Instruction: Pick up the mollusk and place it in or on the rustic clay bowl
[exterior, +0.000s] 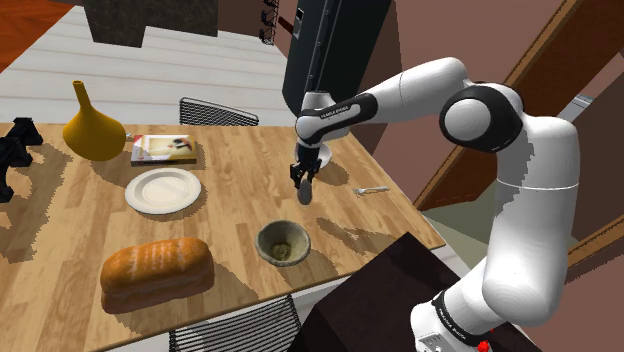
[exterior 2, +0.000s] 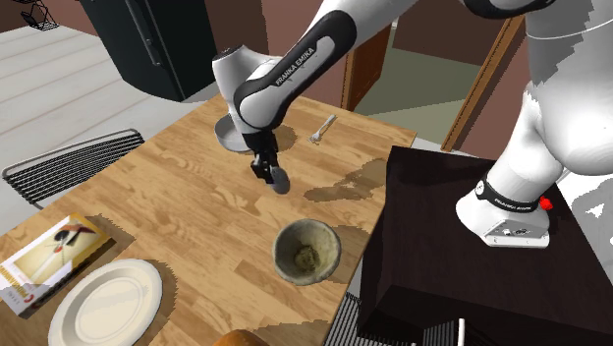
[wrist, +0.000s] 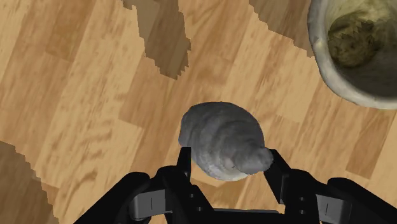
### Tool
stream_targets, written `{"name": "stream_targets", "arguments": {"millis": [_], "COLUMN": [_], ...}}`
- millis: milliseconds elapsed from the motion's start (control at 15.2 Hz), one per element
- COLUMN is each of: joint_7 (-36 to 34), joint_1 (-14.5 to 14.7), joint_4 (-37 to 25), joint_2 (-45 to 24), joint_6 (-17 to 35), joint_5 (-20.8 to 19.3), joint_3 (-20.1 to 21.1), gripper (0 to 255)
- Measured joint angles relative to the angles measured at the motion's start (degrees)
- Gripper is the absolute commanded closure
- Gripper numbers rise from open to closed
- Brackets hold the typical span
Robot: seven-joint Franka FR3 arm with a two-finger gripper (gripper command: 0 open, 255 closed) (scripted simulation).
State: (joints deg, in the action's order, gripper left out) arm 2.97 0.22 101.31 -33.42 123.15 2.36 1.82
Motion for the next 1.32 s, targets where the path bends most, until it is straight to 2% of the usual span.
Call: {"name": "stream_targets", "arguments": {"millis": [726,1320], "joint_7": [-0.23,-7.41], "joint_1": [-0.07,5.08], "joint_4": [-0.66,13.89], "joint_2": [5.16,14.26], "joint_6": [-5.81,0.05], "joint_5": [0.02,1.25], "joint_3": [0.04,3.1], "gripper": [255,255]}}
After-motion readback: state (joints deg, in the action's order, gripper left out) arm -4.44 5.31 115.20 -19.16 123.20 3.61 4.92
